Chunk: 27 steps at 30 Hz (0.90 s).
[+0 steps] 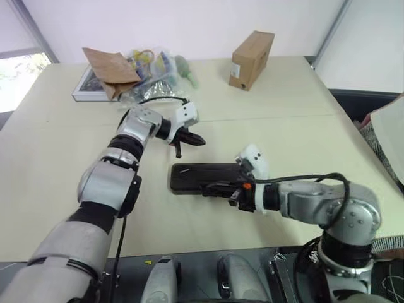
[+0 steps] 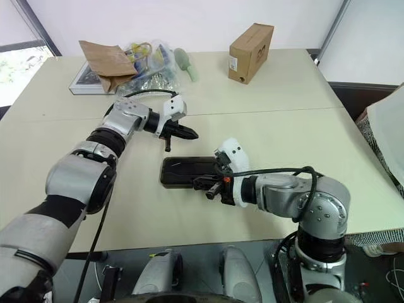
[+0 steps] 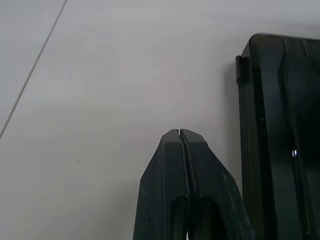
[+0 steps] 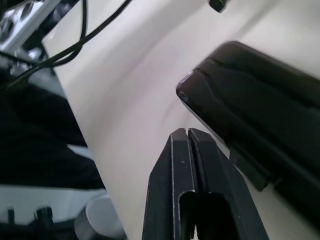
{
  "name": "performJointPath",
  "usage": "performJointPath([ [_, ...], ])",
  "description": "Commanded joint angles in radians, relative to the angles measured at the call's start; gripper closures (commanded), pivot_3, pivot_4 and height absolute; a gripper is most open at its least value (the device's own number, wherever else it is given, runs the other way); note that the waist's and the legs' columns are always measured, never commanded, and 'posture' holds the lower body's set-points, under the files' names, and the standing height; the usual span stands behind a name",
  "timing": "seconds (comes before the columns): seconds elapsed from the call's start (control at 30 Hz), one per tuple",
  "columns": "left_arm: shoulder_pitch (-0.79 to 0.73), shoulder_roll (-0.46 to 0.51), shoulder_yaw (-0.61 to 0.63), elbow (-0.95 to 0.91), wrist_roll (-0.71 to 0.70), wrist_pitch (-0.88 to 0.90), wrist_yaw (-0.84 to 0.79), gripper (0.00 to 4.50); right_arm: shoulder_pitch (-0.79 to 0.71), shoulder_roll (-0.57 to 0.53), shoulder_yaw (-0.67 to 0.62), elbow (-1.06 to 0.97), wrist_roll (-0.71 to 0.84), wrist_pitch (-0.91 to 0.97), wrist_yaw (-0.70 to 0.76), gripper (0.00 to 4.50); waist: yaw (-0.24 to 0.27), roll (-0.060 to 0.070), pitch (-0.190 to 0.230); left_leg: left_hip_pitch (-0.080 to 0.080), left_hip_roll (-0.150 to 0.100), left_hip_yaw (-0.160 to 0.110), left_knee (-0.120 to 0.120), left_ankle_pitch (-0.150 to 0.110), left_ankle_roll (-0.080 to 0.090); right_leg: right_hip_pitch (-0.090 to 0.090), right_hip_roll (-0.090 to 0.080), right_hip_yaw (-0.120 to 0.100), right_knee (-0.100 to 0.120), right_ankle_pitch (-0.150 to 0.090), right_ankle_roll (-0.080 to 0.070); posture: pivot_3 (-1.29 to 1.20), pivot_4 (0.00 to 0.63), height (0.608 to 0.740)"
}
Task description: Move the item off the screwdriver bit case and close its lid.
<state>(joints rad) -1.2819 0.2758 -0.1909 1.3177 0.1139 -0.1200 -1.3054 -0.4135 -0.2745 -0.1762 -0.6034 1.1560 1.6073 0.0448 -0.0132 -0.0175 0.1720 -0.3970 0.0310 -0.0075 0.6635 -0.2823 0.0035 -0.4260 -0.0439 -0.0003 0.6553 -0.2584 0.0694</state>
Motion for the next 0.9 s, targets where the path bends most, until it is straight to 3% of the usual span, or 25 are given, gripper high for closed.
performJointPath([
  [0.03,-0.013,-0.013,0.004,-0.01,0.02,-0.061,0.009,4.5,0.038,0.085,-0.027,0.065,0.131,0.007,-0.258,4.47,-0.001,0.0,0.0,0.0,0.0,0.0,0.0,0.0,0.0,0.0,0.0,0.0,0.0,0.0,0.0,0.0,0.15,0.74],
  [0.13,0.003,-0.022,0.006,-0.011,0.032,-0.103,0.025,4.5,0.092,0.126,-0.013,0.128,0.228,0.007,-0.455,4.47,0.0,0.0,0.0,0.0,0.0,0.0,0.0,0.0,0.0,-0.001,0.0,0.0,0.001,0.0,0.0,0.0,0.15,0.74],
  [0.17,0.005,-0.022,0.009,-0.01,0.035,-0.112,0.029,4.5,0.111,0.102,0.019,0.151,0.323,-0.043,-0.559,4.47,0.0,0.0,0.0,-0.001,0.0,0.0,0.0,0.0,0.0,-0.001,0.0,0.0,0.001,0.0,0.0,0.0,0.15,0.74],
  [0.33,0.013,-0.029,0.024,-0.007,0.03,-0.12,0.04,4.5,0.134,-0.153,0.259,0.189,0.776,-0.364,-0.905,4.47,-0.002,0.0,0.0,-0.002,0.0,0.001,0.002,0.0,0.0,-0.002,-0.002,0.0,0.001,0.0,0.001,0.0,0.15,0.74],
  [0.6,0.04,-0.04,0.041,-0.014,0.022,-0.137,0.04,4.5,0.103,-0.28,0.401,0.157,0.816,-0.574,-0.932,4.47,-0.005,0.0,0.0,-0.003,0.0,0.0,0.002,0.0,0.001,-0.002,0.001,0.001,0.0,0.0,0.001,0.0,0.15,0.74],
  [0.9,0.064,-0.049,0.042,-0.018,0.022,-0.152,0.034,4.5,0.068,-0.291,0.467,0.152,0.816,-0.661,-0.942,4.47,0.0,0.0,0.0,-0.003,0.0,0.0,0.002,0.0,0.001,-0.002,0.001,0.0,0.0,0.0,0.001,0.0,0.15,0.74],
])
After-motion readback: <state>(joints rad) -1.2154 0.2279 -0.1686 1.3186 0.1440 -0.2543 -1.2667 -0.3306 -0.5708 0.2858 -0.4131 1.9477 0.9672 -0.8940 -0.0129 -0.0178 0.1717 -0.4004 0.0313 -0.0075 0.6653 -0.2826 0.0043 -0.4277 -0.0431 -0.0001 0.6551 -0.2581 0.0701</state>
